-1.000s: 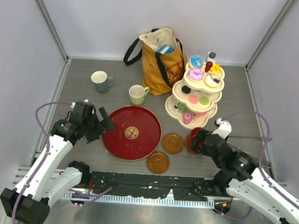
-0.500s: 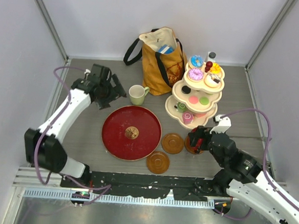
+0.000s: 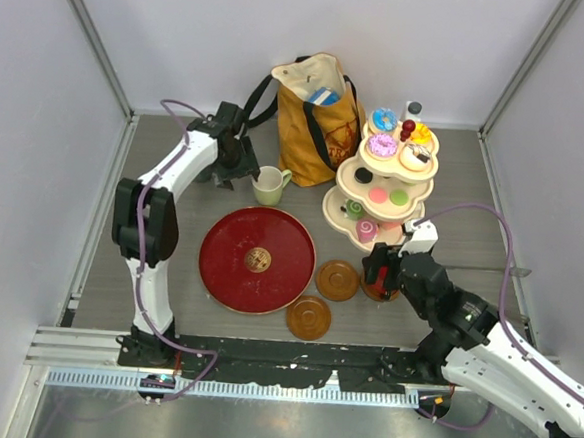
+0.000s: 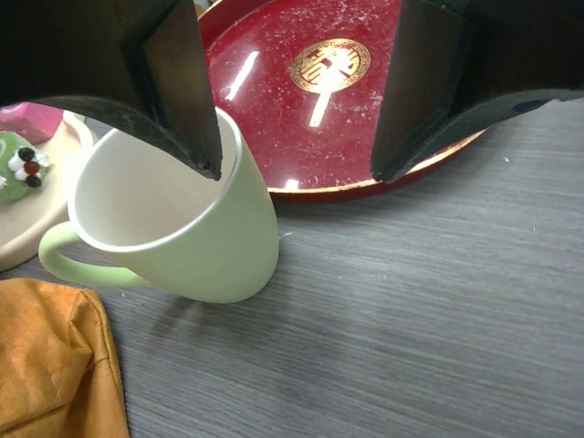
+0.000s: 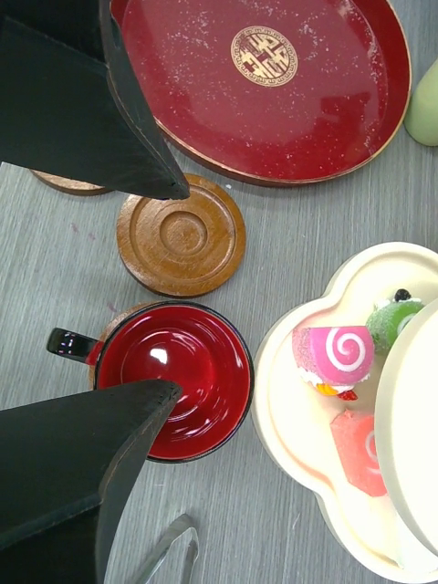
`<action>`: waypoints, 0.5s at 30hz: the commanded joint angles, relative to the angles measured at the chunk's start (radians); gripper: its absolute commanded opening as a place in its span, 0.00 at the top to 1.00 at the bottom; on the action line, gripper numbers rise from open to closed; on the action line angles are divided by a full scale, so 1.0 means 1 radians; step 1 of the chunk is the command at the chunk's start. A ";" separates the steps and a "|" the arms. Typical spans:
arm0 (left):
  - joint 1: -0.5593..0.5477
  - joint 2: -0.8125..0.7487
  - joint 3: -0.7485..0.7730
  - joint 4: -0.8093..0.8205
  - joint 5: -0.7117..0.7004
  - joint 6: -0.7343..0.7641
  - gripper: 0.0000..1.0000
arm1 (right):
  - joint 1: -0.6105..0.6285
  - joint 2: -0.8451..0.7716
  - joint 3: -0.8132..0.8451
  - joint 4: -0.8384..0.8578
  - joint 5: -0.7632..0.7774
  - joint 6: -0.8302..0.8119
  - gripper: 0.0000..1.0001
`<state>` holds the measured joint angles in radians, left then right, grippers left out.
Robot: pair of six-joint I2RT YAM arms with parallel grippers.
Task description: Serve the afternoon tea
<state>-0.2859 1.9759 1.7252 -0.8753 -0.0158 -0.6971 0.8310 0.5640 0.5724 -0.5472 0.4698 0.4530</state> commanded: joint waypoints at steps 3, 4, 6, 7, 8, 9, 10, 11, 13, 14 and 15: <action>-0.006 0.092 0.129 -0.031 0.042 0.073 0.42 | 0.002 0.011 0.001 0.044 0.036 -0.022 0.16; -0.015 0.107 0.143 -0.034 0.040 0.090 0.45 | 0.002 0.011 0.003 0.044 0.041 -0.022 0.16; -0.028 0.141 0.187 -0.065 0.034 0.123 0.51 | 0.002 0.008 0.003 0.044 0.043 -0.023 0.16; -0.033 0.162 0.209 -0.076 0.034 0.139 0.54 | 0.003 0.010 0.003 0.047 0.043 -0.025 0.16; -0.036 0.176 0.232 -0.088 0.033 0.154 0.58 | 0.002 0.010 0.003 0.047 0.044 -0.028 0.16; -0.038 0.187 0.249 -0.093 0.031 0.165 0.61 | 0.002 0.013 0.004 0.049 0.046 -0.027 0.16; -0.039 0.199 0.264 -0.094 0.034 0.183 0.65 | 0.002 0.010 0.006 0.049 0.044 -0.031 0.16; -0.039 0.204 0.276 -0.093 0.042 0.205 0.69 | 0.002 0.010 0.006 0.044 0.044 -0.031 0.16; -0.039 0.216 0.300 -0.094 0.065 0.257 0.83 | 0.003 0.005 0.009 0.044 0.043 -0.031 0.16; -0.039 0.218 0.315 -0.099 0.069 0.275 0.94 | 0.002 0.004 0.009 0.046 0.040 -0.033 0.16; -0.039 0.218 0.327 -0.102 0.068 0.297 1.00 | 0.002 -0.001 0.007 0.046 0.036 -0.034 0.16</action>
<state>-0.3256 2.1834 1.9816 -0.9657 0.0204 -0.5163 0.8310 0.5716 0.5724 -0.5449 0.4854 0.4385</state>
